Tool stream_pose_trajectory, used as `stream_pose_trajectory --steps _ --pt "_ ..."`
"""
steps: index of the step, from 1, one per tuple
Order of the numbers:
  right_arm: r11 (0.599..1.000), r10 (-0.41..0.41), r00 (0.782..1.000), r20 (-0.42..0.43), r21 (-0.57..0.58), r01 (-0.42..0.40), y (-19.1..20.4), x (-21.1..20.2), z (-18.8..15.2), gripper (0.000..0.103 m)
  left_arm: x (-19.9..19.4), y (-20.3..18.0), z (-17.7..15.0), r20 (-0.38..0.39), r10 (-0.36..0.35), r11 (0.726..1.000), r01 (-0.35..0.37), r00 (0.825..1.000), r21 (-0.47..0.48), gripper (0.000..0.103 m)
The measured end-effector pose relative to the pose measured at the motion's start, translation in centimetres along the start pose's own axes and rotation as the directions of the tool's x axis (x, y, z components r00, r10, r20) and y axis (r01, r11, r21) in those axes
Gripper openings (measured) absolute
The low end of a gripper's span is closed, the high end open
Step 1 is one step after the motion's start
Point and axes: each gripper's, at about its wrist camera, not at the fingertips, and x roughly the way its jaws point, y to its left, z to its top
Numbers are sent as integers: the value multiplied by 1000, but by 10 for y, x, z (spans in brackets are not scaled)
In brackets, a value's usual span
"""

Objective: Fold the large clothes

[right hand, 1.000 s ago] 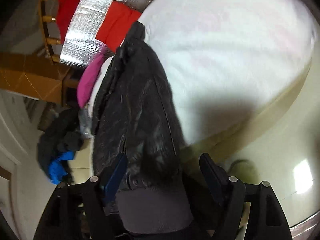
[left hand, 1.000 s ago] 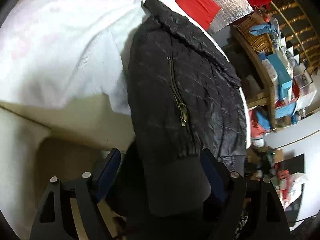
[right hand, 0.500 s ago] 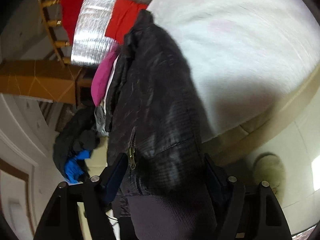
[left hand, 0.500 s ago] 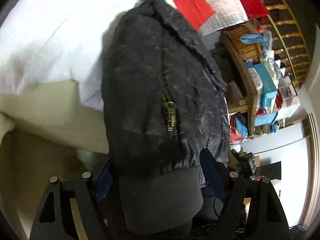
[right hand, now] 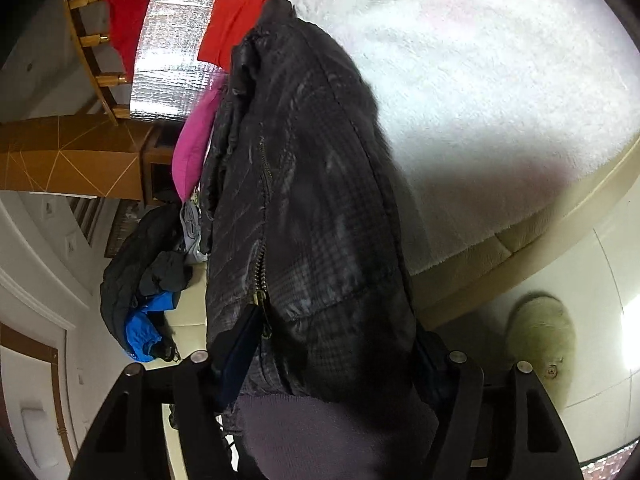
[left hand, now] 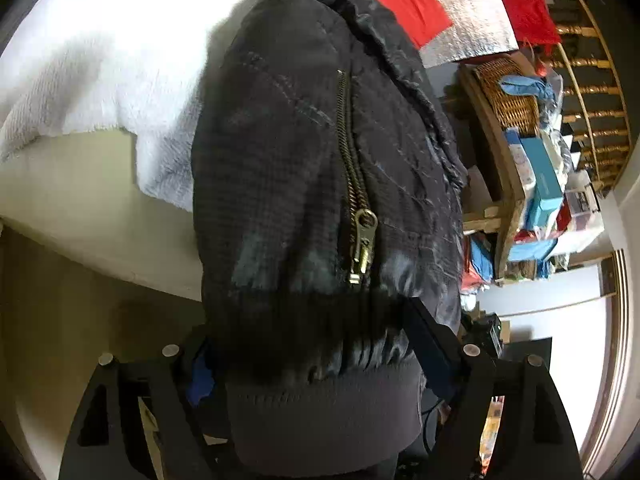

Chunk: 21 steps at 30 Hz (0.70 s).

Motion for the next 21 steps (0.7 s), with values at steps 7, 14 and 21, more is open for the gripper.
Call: stream_pose_trajectory --steps 7,14,21 --pt "999 -31 999 34 27 30 -22 -33 7 71 -11 -8 -7 64 36 995 -42 997 92 71" --pt "999 30 999 -34 -34 -31 -7 -3 2 71 2 5 -2 -13 -16 999 17 1000 30 78" --pt "974 7 1000 28 -226 0 52 -18 -4 46 -9 -15 -7 47 13 991 -19 999 132 46"
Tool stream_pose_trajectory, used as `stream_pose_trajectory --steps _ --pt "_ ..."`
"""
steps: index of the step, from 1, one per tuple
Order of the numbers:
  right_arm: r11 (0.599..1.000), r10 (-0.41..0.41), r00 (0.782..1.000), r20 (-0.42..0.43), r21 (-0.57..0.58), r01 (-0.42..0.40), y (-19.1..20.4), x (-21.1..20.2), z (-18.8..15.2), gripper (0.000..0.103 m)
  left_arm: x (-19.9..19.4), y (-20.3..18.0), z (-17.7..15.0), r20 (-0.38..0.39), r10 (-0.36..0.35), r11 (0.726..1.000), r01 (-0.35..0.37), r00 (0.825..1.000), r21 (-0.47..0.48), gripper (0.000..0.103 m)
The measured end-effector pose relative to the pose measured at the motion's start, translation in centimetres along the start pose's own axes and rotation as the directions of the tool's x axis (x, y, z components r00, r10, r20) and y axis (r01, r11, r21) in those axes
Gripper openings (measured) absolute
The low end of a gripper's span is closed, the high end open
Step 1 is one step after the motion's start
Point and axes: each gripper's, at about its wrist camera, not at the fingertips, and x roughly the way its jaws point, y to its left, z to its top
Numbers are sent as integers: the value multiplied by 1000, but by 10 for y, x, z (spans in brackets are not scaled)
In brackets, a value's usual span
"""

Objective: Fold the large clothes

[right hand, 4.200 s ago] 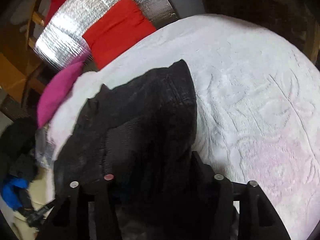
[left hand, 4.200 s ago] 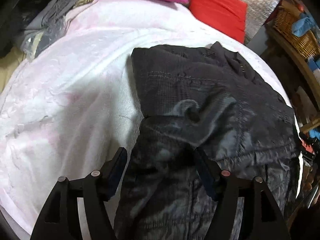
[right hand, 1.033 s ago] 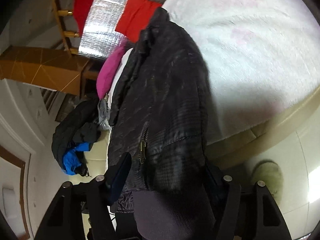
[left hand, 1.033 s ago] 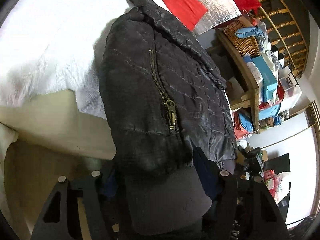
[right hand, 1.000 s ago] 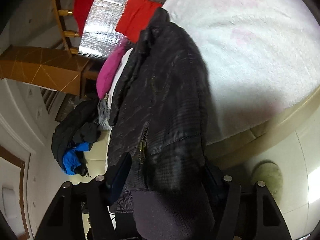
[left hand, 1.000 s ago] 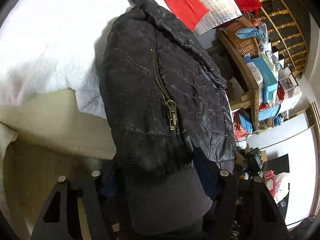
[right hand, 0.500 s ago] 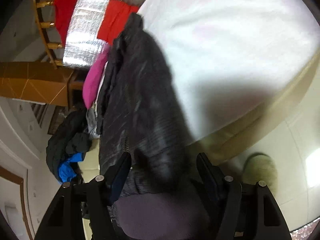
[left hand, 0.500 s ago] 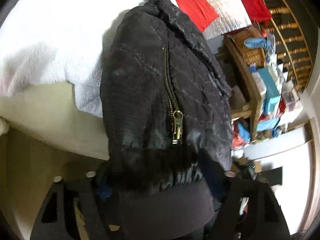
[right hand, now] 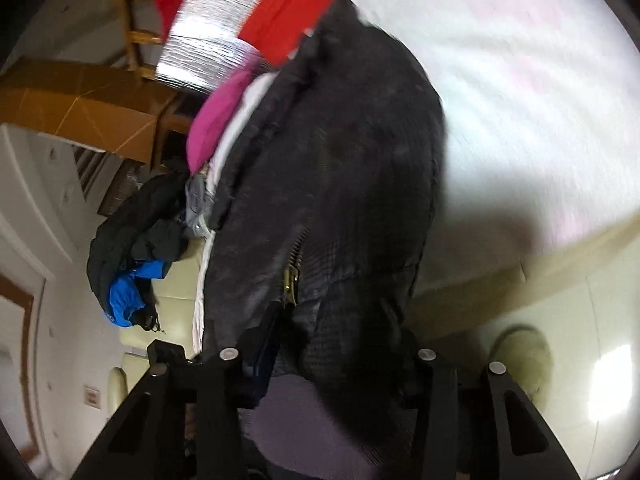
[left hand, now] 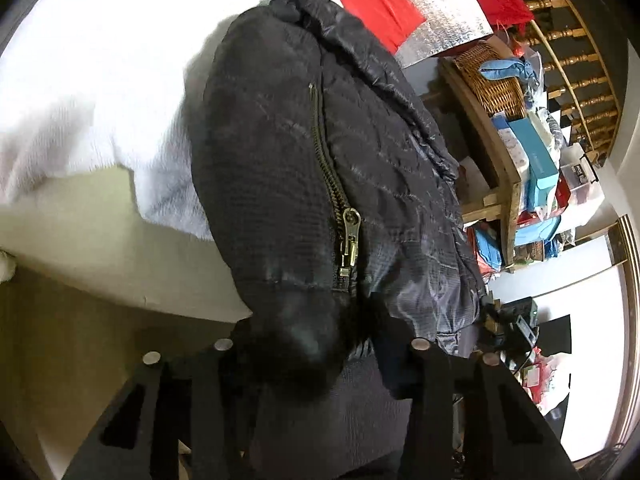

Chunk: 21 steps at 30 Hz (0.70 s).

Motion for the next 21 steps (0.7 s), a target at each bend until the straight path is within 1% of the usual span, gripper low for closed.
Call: stream_pose_trajectory --steps 1,2,3,4,5,6,7,8,9,10,11,12,13,14,16,17,18,19,20,21 --pt "1000 3 1000 -1 -8 -3 2 0 1 46 0 0 1 3 -1 1000 1 1000 1 46" --pt "1000 -13 1000 -9 -4 13 0 2 2 46 1 0 1 -1 6 1000 -6 1000 6 48" --pt "999 -39 999 -22 14 39 -4 6 3 47 5 1 1 -13 16 1000 -16 1000 1 53" --pt "997 -57 997 -42 46 59 -10 11 3 53 9 4 1 -31 12 1000 -13 999 -22 70" --pt "993 -63 995 -72 92 69 -17 18 2 65 12 8 0 -47 -3 999 1 999 -45 75" --pt "990 -60 995 -85 120 70 -21 22 2 69 16 13 0 -63 -30 997 25 998 -79 75" --pt "989 -49 995 -84 138 61 -24 26 1 70 18 15 0 -65 -40 995 34 997 -94 73" --pt "991 -42 996 -78 122 51 -23 26 2 70 16 15 0 -57 -39 995 34 998 -90 66" --pt "995 -35 997 -70 88 41 -18 25 2 70 13 12 0 -40 -38 997 35 998 -74 58" --pt "998 -34 998 -61 54 37 -11 23 2 68 9 7 2 -27 -35 998 33 999 -51 46" --pt "999 -35 998 -55 24 36 -3 20 3 60 4 3 3 -15 -32 999 32 999 -34 38" --pt "999 -43 998 -42 -12 42 6 15 5 52 0 -1 4 -4 -34 999 34 999 -17 35" --pt "999 -34 999 -27 -32 33 13 10 6 43 -6 -7 5 12 -39 999 39 999 3 29" --pt "999 -21 1000 -16 -38 21 18 6 7 40 -10 -13 6 24 -44 999 44 999 17 25" --pt "998 17 1000 1 -57 -17 28 -1 10 40 -18 -26 9 58 -53 997 49 997 57 25" --pt "998 17 1000 -2 -67 -17 30 -1 12 40 -17 -29 10 61 -43 997 39 997 70 27" --pt "998 -8 1000 -10 -63 7 29 2 12 40 -13 -31 11 53 -28 997 24 998 75 32" --pt "999 -33 999 -28 -41 32 25 6 12 43 -8 -30 11 35 -14 997 11 999 70 53" --pt "999 -48 997 -55 -10 47 19 13 11 55 3 -24 9 -13 -14 999 14 1000 44 73" --pt "998 -50 995 -83 35 53 12 19 10 65 9 -18 8 -45 -20 1000 21 999 21 75"
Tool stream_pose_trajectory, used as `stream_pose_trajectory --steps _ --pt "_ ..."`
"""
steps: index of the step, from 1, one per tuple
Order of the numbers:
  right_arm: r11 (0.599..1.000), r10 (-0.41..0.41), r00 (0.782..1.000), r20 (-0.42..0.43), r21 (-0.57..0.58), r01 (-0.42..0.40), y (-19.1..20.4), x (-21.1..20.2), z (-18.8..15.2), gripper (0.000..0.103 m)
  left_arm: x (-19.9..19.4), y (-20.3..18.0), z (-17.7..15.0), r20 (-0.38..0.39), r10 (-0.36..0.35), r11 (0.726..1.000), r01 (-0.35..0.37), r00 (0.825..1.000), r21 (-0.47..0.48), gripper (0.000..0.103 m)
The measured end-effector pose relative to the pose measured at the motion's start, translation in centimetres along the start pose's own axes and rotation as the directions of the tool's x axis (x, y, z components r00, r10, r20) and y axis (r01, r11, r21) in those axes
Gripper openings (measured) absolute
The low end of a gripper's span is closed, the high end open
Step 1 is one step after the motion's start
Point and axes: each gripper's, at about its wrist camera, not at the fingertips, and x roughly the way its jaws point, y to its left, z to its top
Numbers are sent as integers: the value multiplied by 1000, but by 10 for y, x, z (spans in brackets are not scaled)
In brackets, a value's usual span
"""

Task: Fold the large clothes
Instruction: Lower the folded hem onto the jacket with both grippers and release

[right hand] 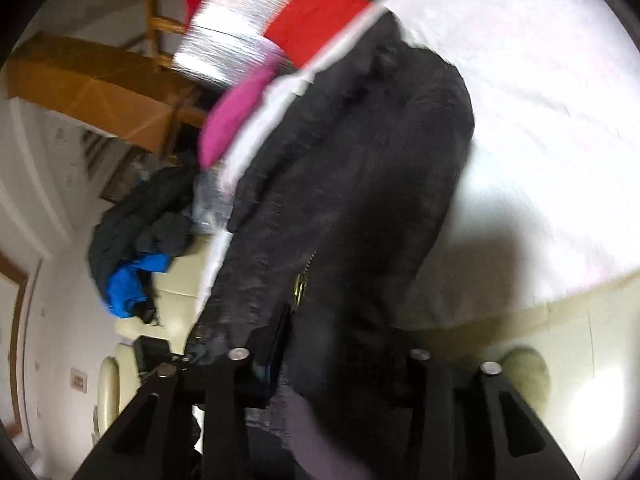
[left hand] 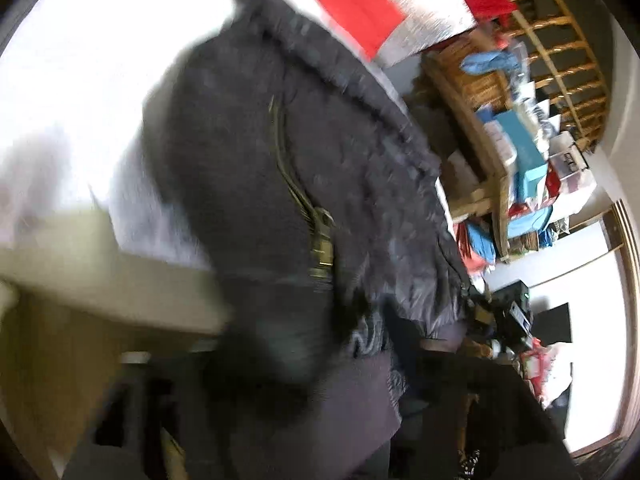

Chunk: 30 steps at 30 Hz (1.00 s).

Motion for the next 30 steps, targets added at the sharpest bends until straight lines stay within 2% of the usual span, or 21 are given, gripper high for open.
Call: stream_pose_trajectory --steps 1,3,4,5,6,7,8,12,14,19,23,25,30 --pt "999 -1 1000 -11 45 2 -8 5 0 79 7 4 -1 -23 5 1000 -5 1000 -18 75" --pt "998 10 1000 -14 61 -9 -16 10 -1 80 15 8 -4 -26 27 999 -28 999 -23 67" --pt "999 21 1000 -12 36 -20 -16 11 -1 80 13 7 -4 -10 22 1000 -23 1000 -18 48" --pt "1000 19 1000 -9 19 -19 -14 10 -1 77 9 8 -4 2 28 1000 -28 1000 -10 32" --pt "1000 14 1000 -6 -5 -14 -10 8 -2 72 2 6 -3 17 26 1000 -26 1000 4 29" --pt "999 -3 1000 -1 -40 3 -5 5 -1 54 -5 2 -2 32 13 1000 -14 999 17 22" --pt "998 -9 1000 8 -61 9 1 2 -1 40 -9 -2 0 42 10 1000 -11 999 26 21" --pt "995 18 998 52 -103 -13 25 -13 0 33 -31 -30 8 102 3 995 -13 995 103 19" --pt "992 64 995 79 -113 -55 37 -23 4 30 -41 -41 16 124 -17 992 2 992 123 19" --pt "979 109 984 144 -187 -81 76 -42 22 29 -55 -73 44 155 -32 985 4 987 174 19" --pt "969 110 974 196 -241 -61 107 -48 51 28 -71 -102 89 182 -44 977 4 982 214 19" --pt "964 111 969 221 -263 -51 122 -50 76 28 -76 -113 112 197 -47 973 0 979 229 19" --pt "959 112 946 304 -281 -23 155 -39 150 27 -71 -136 200 237 -45 968 -16 971 251 19"
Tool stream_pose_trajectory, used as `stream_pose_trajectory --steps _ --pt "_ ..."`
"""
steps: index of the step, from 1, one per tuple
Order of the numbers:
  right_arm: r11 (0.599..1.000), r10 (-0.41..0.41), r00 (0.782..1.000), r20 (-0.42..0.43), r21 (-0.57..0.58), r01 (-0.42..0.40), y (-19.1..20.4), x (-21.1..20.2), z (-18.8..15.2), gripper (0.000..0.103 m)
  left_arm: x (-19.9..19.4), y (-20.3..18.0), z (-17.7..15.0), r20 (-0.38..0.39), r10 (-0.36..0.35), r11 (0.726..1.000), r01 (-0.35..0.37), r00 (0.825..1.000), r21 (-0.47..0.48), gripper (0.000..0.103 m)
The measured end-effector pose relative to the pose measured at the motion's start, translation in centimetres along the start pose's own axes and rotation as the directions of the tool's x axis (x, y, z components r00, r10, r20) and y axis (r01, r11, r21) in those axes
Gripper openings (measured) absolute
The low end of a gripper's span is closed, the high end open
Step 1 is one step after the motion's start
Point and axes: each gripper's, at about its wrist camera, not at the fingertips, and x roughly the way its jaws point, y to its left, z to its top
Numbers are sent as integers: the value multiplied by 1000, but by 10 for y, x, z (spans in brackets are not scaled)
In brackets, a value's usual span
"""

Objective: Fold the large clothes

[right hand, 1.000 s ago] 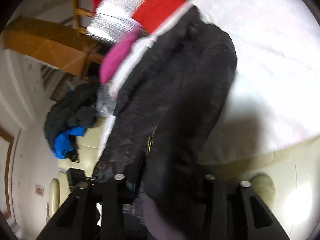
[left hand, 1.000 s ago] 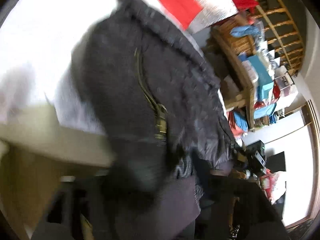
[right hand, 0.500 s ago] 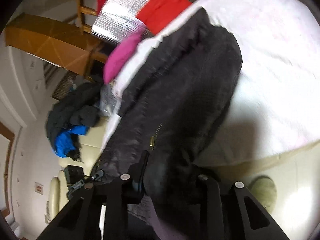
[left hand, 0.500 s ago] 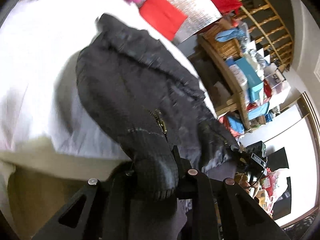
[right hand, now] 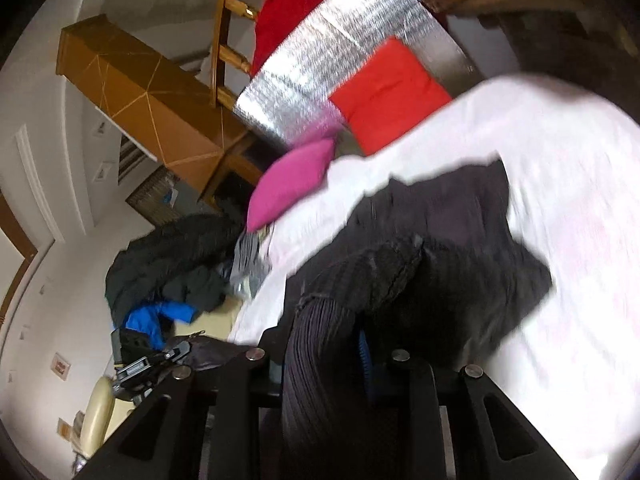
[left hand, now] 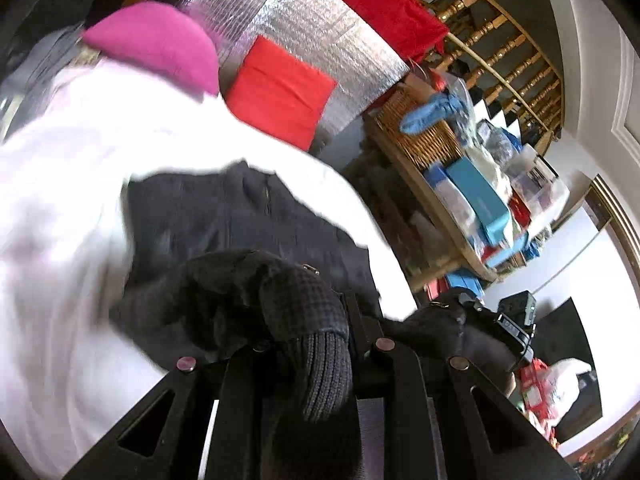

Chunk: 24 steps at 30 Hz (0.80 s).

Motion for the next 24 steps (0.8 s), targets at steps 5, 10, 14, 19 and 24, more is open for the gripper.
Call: stream_pose_trajectory --steps 5,10,14,19,24 --pt "998 -34 996 84 48 30 -14 63 77 27 63 38 80 37 27 997 -24 999 -68 19" --pt "977 -143 984 107 177 122 -72 150 116 27 160 124 122 5 161 958 -155 987 -240 19" --pt "929 -214 977 20 314 198 -141 216 112 27 229 179 119 -133 209 914 -242 969 -326 23" --pt "866 -61 998 18 499 44 -186 227 110 37 232 204 115 -136 58 888 -113 989 -445 41" --pt "819 56 984 170 556 -142 -191 195 110 73 192 185 117 -3 27 883 -25 1000 -469 79"
